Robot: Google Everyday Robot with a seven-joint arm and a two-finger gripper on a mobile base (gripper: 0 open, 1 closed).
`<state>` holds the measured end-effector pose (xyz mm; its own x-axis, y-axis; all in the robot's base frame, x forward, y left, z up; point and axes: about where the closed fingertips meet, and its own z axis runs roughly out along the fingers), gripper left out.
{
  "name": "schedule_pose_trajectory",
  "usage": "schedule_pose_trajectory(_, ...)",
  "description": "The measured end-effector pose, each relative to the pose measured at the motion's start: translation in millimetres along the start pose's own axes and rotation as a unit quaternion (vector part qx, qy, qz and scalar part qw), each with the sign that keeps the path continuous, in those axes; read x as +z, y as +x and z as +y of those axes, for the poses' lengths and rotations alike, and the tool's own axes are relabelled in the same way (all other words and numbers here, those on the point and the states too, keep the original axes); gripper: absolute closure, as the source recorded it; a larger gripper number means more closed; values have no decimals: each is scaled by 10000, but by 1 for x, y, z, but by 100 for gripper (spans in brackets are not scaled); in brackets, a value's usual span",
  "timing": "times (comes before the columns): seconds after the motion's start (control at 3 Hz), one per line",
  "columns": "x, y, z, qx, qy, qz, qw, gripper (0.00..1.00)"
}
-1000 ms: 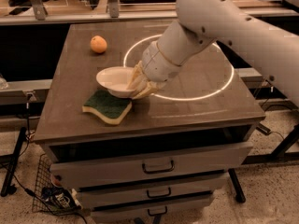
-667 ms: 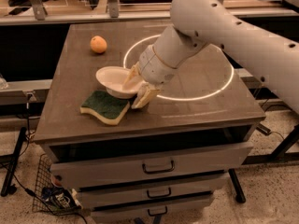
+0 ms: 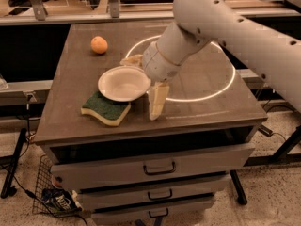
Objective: Move paper bowl near sponge
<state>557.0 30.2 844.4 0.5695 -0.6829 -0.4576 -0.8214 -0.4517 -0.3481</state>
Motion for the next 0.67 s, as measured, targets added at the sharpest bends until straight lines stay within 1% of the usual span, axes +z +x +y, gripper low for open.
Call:
schedule_pose_trajectory(0.33, -41, 24, -19, 412, 233, 148, 9988, 0)
schedule_pose_trajectory(0.67, -99, 57, -35, 1040, 533, 236, 9929, 0)
